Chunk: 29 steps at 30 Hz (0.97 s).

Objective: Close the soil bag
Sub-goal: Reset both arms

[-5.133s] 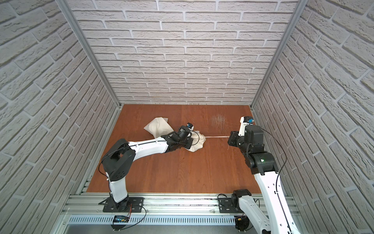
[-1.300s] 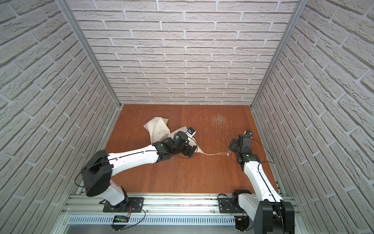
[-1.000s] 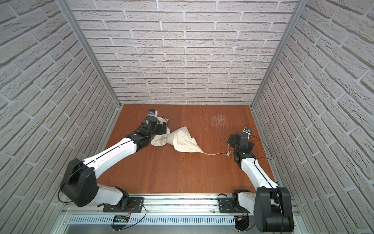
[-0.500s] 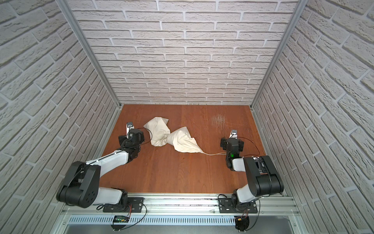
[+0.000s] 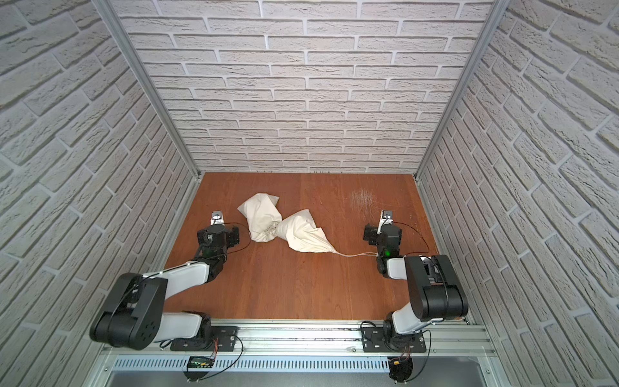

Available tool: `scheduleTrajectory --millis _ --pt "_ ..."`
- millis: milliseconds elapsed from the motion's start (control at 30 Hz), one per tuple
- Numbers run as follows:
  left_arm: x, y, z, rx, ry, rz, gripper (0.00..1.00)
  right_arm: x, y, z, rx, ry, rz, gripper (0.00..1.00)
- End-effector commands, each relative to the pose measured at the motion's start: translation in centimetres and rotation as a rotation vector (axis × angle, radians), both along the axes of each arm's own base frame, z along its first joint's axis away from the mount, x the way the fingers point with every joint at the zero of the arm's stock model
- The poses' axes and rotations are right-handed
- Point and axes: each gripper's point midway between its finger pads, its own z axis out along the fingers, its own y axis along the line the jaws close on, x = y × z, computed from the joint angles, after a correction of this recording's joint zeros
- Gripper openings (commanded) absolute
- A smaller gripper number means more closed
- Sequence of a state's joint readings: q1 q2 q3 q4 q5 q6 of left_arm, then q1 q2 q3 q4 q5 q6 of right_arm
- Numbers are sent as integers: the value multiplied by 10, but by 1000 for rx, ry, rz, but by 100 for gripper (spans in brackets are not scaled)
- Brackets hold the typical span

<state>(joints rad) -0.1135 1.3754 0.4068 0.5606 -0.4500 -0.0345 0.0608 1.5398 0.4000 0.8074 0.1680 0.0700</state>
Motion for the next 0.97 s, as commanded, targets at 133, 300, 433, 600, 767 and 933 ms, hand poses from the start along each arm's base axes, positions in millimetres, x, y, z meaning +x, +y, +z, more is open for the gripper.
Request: scheduleTrajectory --millis 133,300,433,600,767,933 --pt "7 11 9 -60 -245 -58 98 6 2 12 -4 -39 14 99" --pt "29 8 -8 -164 -122 -140 98 6 2 12 -1 -35 17 99" --pt "30 10 -9 -201 -116 -151 98 6 2 11 0 -33 17 99" --pt "30 11 -10 -203 -115 -151 98 6 1 11 1 -32 15 99" --pt "30 11 -9 -197 -118 -147 98 9 0 8 13 -20 23 99" --pt "30 11 -9 -198 -117 -147 98 7 0 9 30 -25 35 99"
